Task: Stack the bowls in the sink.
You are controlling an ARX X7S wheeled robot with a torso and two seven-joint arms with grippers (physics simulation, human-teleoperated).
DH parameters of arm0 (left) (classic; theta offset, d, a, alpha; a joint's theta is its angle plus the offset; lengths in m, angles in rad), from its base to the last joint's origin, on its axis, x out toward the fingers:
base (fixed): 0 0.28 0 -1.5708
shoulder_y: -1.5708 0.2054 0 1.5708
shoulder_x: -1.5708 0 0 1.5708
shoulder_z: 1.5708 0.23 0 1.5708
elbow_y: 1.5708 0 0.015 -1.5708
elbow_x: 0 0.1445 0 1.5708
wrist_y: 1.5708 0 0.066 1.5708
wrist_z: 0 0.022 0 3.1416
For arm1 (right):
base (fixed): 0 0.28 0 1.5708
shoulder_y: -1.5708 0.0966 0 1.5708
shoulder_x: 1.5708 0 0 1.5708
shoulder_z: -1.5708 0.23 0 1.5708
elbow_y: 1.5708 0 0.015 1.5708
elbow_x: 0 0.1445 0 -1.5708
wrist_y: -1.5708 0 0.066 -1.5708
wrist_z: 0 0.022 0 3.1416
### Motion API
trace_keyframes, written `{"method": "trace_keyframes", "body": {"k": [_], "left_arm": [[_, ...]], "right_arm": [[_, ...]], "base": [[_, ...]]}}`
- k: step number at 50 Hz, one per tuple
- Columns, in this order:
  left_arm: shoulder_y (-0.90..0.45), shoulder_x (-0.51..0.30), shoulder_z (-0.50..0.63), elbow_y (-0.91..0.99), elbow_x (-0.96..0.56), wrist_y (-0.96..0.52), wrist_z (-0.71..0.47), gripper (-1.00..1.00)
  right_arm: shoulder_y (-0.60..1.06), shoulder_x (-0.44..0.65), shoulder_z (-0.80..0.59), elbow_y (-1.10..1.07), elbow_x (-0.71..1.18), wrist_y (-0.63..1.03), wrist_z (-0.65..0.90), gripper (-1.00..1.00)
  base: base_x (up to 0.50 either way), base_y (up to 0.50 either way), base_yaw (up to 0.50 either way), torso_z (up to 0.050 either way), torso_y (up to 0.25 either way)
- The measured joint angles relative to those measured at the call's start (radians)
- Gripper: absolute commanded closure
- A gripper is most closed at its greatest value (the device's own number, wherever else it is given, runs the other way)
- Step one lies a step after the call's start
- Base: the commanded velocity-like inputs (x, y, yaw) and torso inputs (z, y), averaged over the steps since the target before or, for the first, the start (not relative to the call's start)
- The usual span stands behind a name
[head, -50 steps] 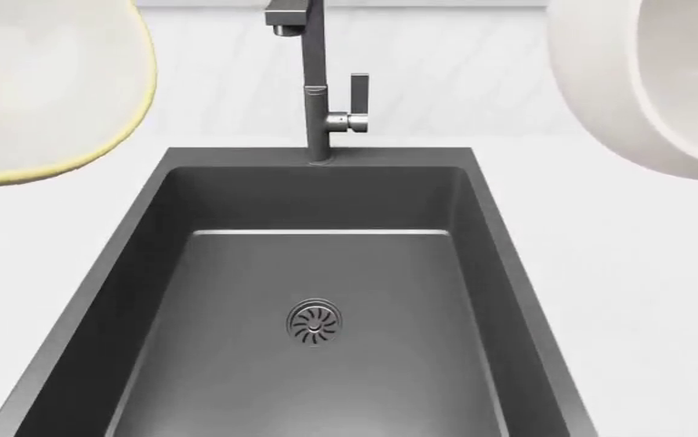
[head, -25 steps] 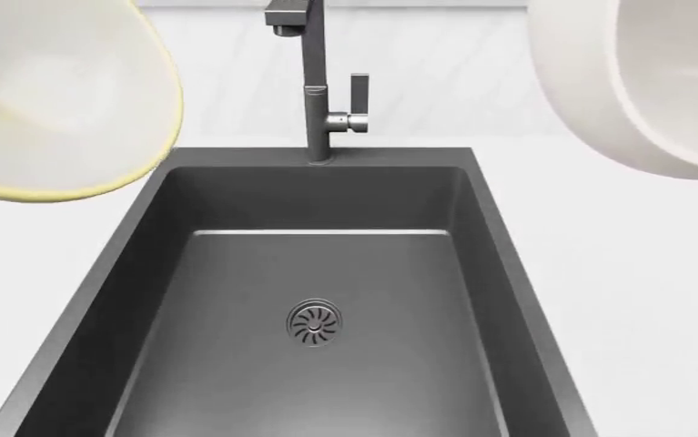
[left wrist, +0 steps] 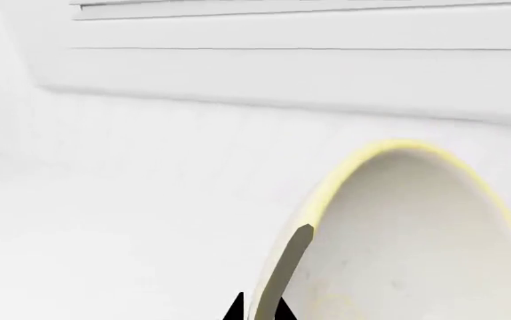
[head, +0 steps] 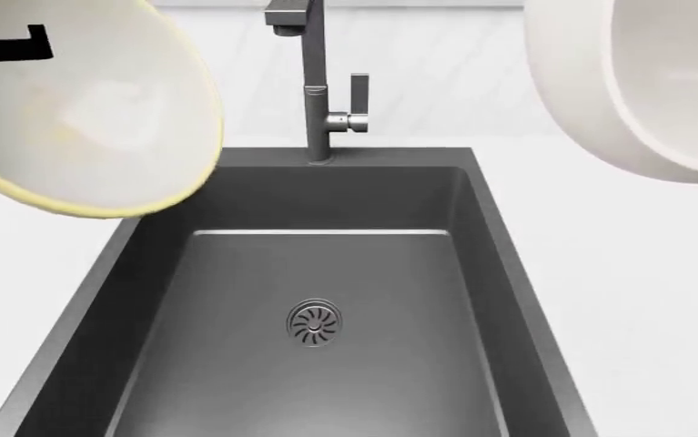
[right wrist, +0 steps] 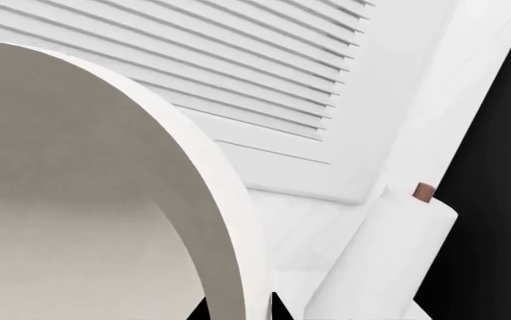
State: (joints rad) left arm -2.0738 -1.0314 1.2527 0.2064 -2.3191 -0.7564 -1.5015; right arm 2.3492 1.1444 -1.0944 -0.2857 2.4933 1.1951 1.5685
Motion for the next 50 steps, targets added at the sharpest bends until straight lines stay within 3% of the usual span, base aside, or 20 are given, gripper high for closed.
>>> {"method": "trace_keyframes", "body": {"k": [50], "left_arm": [[0.123, 0.177, 0.046, 0.023, 0.057, 0.058, 0.157, 1.0]], "right_arm": [[-0.045, 0.049, 0.005, -0.041, -0.033, -0.03, -0.031, 1.0]], "base": [[0.02, 0.0, 0.0, 0.0, 0.001]]}}
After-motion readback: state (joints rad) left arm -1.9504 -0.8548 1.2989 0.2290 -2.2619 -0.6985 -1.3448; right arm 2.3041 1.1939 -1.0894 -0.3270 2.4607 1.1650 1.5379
